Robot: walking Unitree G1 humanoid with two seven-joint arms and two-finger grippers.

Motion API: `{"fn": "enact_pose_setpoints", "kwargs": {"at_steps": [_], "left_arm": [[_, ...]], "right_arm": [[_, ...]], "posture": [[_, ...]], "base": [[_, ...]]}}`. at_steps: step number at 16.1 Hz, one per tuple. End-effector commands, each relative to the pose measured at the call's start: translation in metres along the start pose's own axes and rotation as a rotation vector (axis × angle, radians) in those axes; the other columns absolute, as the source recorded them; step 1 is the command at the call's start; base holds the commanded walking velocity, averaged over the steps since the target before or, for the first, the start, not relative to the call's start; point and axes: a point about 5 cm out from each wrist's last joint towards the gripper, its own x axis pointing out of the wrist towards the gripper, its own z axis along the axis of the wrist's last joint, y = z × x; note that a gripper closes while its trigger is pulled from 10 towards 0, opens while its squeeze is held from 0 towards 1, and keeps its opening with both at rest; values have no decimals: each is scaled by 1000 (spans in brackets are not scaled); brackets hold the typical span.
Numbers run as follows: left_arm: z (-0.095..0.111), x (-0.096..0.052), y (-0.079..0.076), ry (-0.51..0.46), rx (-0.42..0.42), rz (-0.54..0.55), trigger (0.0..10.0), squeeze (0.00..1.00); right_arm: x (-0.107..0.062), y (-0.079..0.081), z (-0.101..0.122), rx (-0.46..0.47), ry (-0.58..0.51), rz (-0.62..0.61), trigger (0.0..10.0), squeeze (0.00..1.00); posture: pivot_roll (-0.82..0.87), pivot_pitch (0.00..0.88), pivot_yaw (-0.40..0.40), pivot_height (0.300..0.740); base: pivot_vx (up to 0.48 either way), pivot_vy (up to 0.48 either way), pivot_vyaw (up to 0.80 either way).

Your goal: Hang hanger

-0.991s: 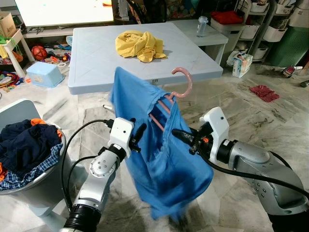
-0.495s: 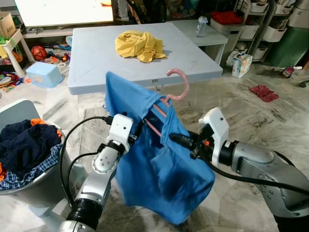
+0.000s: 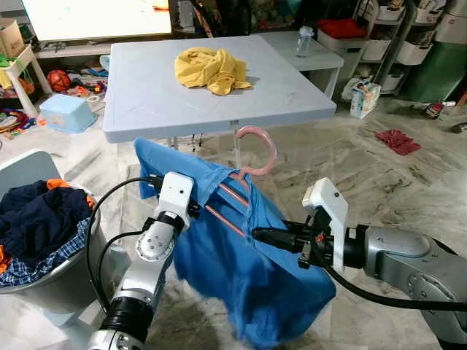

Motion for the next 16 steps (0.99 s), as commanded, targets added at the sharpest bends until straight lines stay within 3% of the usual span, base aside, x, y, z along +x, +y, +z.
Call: {"fn": "enact_pose_setpoints", "kwargs": {"at_steps": [1,5,8,16], "left_arm": [[4,3,1,-17,-4,-1,0,0],[0,0,3,-1,-46,12,0,0],[0,-2,6,-4,-43,18,0,0],[-2,-3,13,4,-60,59,0,0]], "right_arm": [[0,1,6,-30,-23,-1,10000,0],[3,1,4,-44,-9,-4,10000,0],[5,-17,1,-78,13,-145,10000,0],[6,-28,-2,-104,17,-213,10000,0]], "posture": [[-39,8,-60,740],[-33,12,-63,740],[-27,12,-62,740],[-25,12,-64,740]], "base": [[0,0,0],[0,0,0],[0,0,0],[0,0,0]]}}
